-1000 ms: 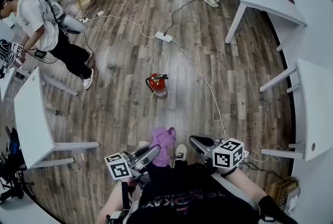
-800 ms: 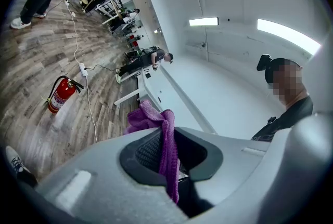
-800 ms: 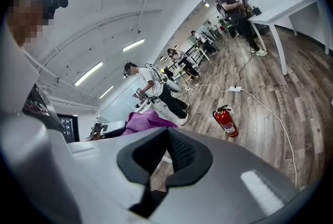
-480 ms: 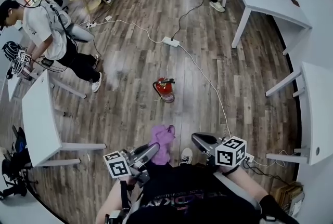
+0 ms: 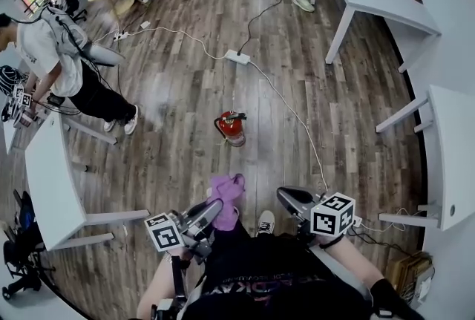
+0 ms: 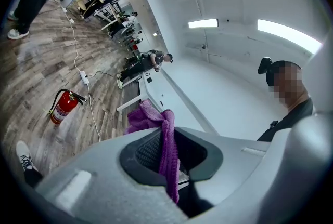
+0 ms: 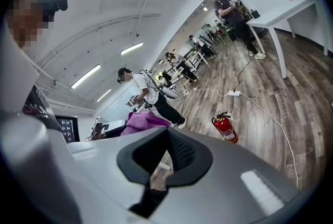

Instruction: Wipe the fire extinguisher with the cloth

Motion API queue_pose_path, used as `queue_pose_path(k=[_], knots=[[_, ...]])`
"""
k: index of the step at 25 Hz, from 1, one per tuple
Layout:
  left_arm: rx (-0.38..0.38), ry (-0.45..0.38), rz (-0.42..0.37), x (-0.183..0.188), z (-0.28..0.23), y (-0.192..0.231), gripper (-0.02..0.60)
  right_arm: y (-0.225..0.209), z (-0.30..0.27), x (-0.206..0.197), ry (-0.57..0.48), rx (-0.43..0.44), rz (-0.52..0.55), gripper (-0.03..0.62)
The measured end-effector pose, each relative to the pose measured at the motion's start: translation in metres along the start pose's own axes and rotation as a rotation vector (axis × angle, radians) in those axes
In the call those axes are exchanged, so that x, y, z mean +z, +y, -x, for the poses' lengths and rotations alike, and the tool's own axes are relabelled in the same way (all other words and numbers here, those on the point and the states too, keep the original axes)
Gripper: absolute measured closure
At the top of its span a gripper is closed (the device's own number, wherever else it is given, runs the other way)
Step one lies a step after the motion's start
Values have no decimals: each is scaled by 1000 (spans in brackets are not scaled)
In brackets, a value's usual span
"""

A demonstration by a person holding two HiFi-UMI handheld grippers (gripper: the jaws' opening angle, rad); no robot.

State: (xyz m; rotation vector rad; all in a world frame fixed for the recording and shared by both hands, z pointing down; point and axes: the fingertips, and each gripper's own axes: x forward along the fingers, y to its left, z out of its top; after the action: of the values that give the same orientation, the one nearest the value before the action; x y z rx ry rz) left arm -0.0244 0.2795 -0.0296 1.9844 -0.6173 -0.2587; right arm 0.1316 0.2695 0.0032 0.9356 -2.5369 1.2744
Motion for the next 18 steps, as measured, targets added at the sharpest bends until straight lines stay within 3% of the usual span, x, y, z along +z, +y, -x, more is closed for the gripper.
queue_pose_path(k=[9,18], knots=[[-49,30,38,63,-6,48,534,-13,-46,35,-29,-88,-30,589],[-42,74,71,141,16,112,534,-14,-145,75,-42,-120,-85,589]])
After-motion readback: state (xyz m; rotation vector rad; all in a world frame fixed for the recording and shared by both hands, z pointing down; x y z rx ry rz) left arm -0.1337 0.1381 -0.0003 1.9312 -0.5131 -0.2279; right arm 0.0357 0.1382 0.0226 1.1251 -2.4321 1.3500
